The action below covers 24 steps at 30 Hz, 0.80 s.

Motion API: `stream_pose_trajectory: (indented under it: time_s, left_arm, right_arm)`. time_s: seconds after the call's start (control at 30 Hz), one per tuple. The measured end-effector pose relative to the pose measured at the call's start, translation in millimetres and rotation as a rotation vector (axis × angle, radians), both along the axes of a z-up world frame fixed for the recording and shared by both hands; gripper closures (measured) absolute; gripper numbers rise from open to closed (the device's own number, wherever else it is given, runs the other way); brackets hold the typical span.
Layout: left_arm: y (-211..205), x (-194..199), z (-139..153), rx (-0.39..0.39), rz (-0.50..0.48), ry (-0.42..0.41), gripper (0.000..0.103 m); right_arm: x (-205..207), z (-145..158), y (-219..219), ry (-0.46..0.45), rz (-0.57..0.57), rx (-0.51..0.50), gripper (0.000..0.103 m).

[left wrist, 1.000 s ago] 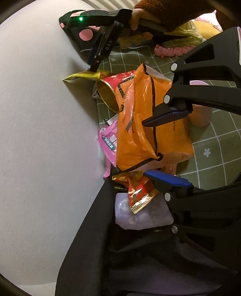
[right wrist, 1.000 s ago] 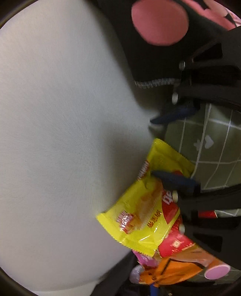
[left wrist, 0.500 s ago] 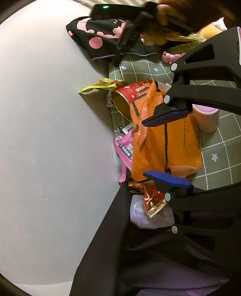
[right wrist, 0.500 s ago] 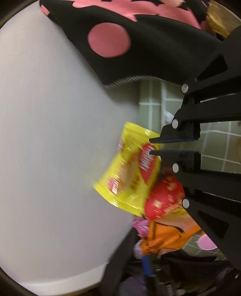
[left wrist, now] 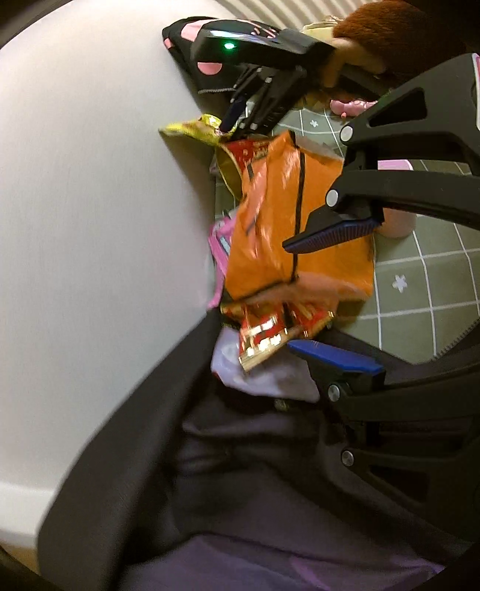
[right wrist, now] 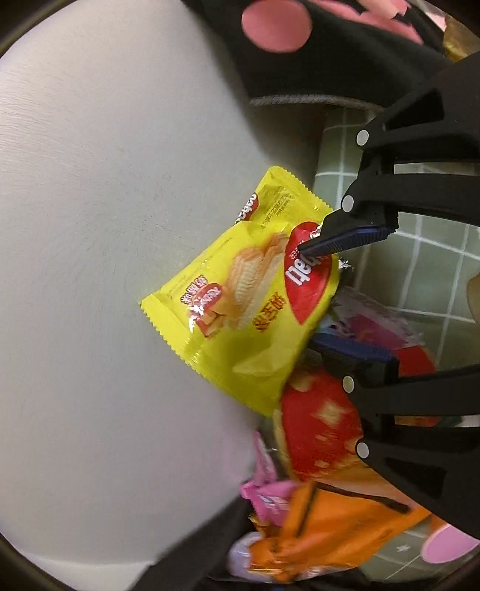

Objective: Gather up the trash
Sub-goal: 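Lift the yellow wafer pack with the right gripper while the left gripper grasps the orange bag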

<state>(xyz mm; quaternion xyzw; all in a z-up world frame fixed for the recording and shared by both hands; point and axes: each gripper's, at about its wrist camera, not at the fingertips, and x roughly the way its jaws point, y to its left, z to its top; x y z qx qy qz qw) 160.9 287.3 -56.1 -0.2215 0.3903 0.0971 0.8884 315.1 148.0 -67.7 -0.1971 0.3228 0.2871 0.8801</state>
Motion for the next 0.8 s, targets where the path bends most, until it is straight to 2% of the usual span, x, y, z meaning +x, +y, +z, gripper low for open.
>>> stream_pose_trajectory:
  time_s: [0.03,0.07,0.13,0.2,0.47,0.63,0.7,0.8]
  left_arm:
    - [2.6,-1.3,-1.5,-0.004,0.008,0.003,0.056]
    - [6.5,-3.3,-3.2,-0.012,0.015,0.0,0.056]
    - [11.0,-5.8,-4.2,-0.028,0.023,-0.015,0.056]
    - [13.6,-7.6,-4.2,-0.042,0.018,-0.039,0.056]
    - [14.2,-2.2,-5.1,-0.041,-0.019,-0.089,0.056]
    - [2.8,9.3,-15.2,-0.016,-0.051,-0.055,0.056]
    - [-6.1,15.3,-21.7,-0.013,-0.088,-0.031,0.056]
    - [-22.0,21.5,-28.3,-0.015,-0.141,-0.007,0.058]
  right_arm:
    - [5.4,0.9,3.9,0.039,0.009,0.04,0.08]
    - [9.0,5.1,4.2,0.06,-0.009,0.062,0.081]
    - [8.9,18.0,-2.4,0.051,-0.028,0.092,0.095]
    - [0.7,35.4,-14.2,0.038,-0.05,0.121,0.098]
    - [-22.4,85.3,-66.9,0.03,-0.121,0.168,0.098]
    - [-34.6,79.1,-84.1,0.073,-0.138,0.151,0.099]
    - [-41.5,86.5,-104.9,0.093,-0.137,0.133,0.099]
    - [-53.9,73.2,-108.3,0.116,-0.133,0.103,0.099]
